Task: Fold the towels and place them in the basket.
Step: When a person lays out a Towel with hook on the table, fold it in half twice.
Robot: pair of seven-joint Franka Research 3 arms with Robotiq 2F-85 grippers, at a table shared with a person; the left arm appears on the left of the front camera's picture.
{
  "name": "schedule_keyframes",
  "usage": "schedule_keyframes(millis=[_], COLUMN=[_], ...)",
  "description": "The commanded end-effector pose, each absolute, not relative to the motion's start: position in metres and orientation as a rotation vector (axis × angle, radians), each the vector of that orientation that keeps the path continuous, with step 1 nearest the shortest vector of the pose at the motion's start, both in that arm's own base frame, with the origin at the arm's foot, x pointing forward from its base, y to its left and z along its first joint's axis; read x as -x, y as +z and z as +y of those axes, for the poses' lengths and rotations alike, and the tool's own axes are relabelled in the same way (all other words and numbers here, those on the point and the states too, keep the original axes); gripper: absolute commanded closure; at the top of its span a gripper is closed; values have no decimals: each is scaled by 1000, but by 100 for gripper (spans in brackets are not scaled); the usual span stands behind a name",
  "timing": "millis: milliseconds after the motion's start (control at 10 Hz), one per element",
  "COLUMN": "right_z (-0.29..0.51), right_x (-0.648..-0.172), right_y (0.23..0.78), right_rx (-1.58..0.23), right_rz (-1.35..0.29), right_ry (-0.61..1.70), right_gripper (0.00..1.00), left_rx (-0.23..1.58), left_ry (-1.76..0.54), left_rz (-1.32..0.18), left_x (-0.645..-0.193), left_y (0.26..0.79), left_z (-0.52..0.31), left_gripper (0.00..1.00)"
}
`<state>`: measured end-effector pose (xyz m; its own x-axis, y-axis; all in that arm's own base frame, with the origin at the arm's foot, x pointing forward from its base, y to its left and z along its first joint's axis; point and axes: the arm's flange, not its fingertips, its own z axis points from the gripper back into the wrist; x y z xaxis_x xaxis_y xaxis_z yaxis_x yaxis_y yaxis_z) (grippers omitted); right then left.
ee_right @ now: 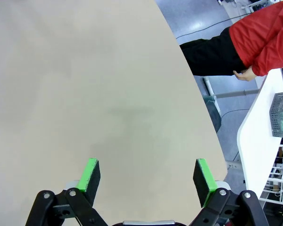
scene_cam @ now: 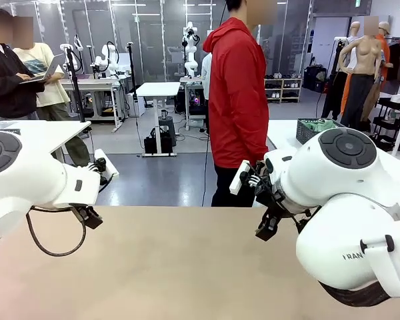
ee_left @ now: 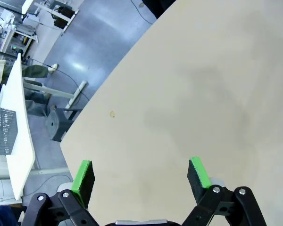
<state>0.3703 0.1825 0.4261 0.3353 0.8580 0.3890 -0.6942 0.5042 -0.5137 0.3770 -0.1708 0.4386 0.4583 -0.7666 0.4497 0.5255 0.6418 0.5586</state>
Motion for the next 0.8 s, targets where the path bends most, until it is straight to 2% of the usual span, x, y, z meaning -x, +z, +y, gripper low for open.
schedule_keyframes(millis=[0,100,200,700], right_z=[185,185,182,225], right_x=[-371,-371,-371,-388], right_y=[426,426,425,429], right_rx=[250,250,274,64], right_rz=[-690,-690,-678,-521], right_ry=[1017,1017,1027,1368], right_gripper=[0,0,0,0], left_rx=[-343,-366,-298,-77], left_ry=[-834,-818,-983,-1280], left_rz=[-748,-738,-710,-640], left_x=[-378,-377,-383,-421], left_y=[444,439,438,433], left_z=[-171,-171,-176,-233], left_gripper=[0,0,0,0])
